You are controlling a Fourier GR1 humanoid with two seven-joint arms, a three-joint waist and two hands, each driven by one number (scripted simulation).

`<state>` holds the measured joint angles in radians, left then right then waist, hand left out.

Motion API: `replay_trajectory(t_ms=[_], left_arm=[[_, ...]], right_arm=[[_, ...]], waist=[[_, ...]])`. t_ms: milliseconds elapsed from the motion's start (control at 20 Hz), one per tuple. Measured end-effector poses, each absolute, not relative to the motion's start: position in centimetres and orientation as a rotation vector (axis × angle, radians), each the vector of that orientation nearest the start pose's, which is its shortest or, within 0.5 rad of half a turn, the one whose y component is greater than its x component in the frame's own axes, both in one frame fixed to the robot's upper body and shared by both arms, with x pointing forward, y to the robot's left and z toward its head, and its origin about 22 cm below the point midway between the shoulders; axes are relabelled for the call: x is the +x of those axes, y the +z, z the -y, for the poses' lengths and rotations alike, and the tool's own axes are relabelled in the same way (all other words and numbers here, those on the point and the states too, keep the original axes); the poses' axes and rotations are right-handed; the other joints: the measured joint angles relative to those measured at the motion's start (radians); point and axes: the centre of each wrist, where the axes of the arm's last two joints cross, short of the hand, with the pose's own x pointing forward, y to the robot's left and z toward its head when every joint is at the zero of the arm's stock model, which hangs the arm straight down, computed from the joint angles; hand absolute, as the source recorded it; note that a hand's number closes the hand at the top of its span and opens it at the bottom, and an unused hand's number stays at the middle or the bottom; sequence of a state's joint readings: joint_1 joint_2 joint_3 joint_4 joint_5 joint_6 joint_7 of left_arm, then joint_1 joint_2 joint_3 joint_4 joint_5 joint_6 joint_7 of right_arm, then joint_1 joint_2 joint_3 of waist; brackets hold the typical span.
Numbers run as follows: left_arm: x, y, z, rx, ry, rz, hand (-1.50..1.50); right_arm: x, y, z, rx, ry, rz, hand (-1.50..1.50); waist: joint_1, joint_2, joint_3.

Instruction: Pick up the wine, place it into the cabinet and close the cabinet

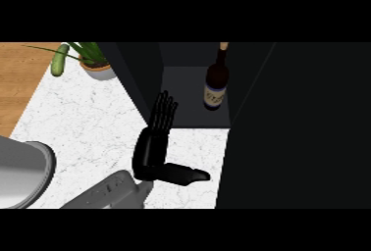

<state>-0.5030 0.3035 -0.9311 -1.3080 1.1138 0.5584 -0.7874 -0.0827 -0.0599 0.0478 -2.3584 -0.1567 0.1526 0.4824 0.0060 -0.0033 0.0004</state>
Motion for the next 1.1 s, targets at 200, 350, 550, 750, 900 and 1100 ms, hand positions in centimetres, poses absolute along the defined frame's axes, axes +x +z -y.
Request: replay_trajectory(t_ms=[200, 350, 550, 750, 900, 1100], left_arm=[[24.4, 0.9, -11.9, -0.480, 0.093, 1.818, -1.50], [22.8, 1.4, -13.6, -0.523, 0.064, 1.815, 1.50], [21.3, 2.3, -16.3, -0.551, 0.050, 1.822, 1.50], [19.7, 3.1, -19.1, -0.561, 0.054, 1.815, 1.50], [18.7, 4.0, -21.1, -0.555, 0.058, 1.817, 1.50], [17.8, 4.3, -24.0, -0.526, 0.075, 1.820, -1.50]], right_arm=[[17.4, 18.7, 21.9, 0.283, 0.361, 1.913, 1.50], [17.0, 18.8, 22.5, 0.289, 0.448, 1.921, 1.50], [16.7, 18.5, 22.3, 0.327, 0.552, 1.881, 1.50], [16.2, 18.0, 20.9, 0.419, 0.601, 1.812, 1.50], [15.8, 17.6, 19.8, 0.497, 0.632, 1.790, 1.50], [15.1, 17.7, 17.3, 0.629, 0.675, 1.736, 1.50]], waist=[[0.002, 0.000, 0.000], [0.002, -0.001, 0.000], [0.001, -0.001, 0.000], [0.002, -0.002, 0.000], [0.004, -0.002, 0.000], [0.006, -0.003, -0.001]])
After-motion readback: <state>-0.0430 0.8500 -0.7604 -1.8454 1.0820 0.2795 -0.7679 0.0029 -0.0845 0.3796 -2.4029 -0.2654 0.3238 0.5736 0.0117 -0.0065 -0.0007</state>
